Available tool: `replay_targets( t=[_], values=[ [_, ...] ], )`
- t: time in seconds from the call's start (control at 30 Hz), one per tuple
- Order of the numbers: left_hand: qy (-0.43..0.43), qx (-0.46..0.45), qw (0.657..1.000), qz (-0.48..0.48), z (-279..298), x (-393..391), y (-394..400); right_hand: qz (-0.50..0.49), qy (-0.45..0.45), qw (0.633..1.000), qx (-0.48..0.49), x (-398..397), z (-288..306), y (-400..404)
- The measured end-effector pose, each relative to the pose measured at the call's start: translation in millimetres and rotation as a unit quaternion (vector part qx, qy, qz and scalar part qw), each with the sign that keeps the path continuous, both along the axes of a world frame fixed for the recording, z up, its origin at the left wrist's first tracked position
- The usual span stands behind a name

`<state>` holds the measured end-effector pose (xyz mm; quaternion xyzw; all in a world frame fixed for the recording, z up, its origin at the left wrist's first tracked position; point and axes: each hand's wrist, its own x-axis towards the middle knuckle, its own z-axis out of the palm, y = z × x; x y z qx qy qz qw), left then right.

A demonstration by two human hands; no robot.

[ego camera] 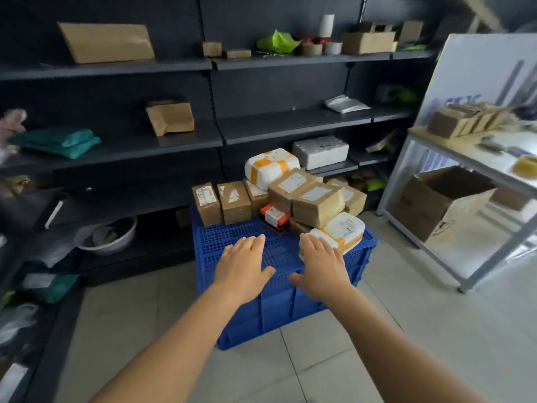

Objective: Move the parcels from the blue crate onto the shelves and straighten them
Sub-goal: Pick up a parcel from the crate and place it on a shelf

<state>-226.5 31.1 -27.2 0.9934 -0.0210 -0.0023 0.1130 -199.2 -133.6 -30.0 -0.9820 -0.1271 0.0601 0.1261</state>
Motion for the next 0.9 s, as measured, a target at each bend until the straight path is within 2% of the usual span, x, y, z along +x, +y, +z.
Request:
replay_targets(
  t=[0.47, 0.73, 0.9],
  values=[
    [0.051, -0.002, 0.998, 0.021, -25.3, 201.7, -56.1, -0.031, 0.037, 0.999, 0.023, 191.3, -23.4, -68.5],
    [0.095, 0.014, 0.995, 0.026, -53.5, 278.2, -41.8, -0.047, 0.069, 0.996, 0.014, 255.4, -47.8, -73.5],
    [0.121, 0.003, 0.992, 0.018, -75.4, 331.2, -16.2, -0.105, 0.113, 0.988, 0.028, 297.5, -69.2, -62.6]
  ],
)
